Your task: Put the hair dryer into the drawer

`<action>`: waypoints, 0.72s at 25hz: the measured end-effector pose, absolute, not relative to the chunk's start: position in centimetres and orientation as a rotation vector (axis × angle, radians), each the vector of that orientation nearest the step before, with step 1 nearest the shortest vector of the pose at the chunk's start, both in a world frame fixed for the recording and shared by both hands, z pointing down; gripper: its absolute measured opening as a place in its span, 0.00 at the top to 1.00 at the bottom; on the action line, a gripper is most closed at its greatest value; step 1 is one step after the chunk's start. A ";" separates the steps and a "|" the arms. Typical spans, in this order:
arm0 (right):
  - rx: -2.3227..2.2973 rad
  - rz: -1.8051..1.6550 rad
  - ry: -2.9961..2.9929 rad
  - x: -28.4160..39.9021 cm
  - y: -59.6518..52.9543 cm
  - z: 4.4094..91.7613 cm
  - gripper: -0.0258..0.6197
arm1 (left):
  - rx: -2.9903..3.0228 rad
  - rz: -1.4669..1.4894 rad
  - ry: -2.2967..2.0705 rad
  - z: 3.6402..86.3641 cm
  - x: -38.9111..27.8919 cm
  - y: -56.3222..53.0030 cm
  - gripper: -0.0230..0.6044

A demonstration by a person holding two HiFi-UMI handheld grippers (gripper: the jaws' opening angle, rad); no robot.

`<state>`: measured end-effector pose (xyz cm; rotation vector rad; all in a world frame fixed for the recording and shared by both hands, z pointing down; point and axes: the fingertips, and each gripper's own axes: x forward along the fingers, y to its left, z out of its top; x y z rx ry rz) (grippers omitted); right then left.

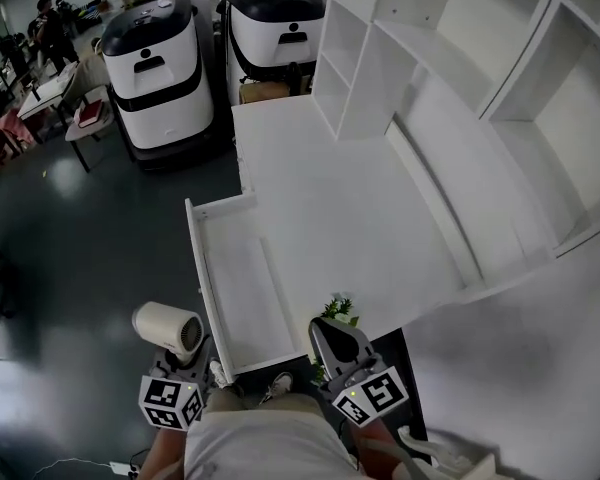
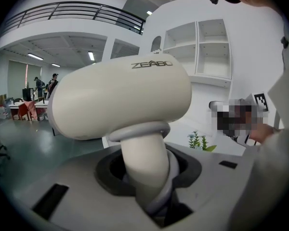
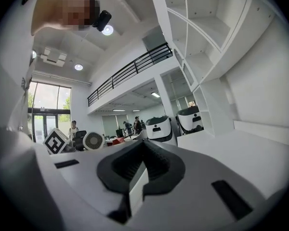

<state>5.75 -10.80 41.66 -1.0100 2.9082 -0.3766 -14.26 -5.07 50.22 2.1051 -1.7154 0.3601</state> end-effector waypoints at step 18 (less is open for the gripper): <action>-1.015 -0.367 3.002 0.7 -12.0 41.6 0.95 | 2.150 0.413 -1.507 55.9 -13.3 -8.9 0.74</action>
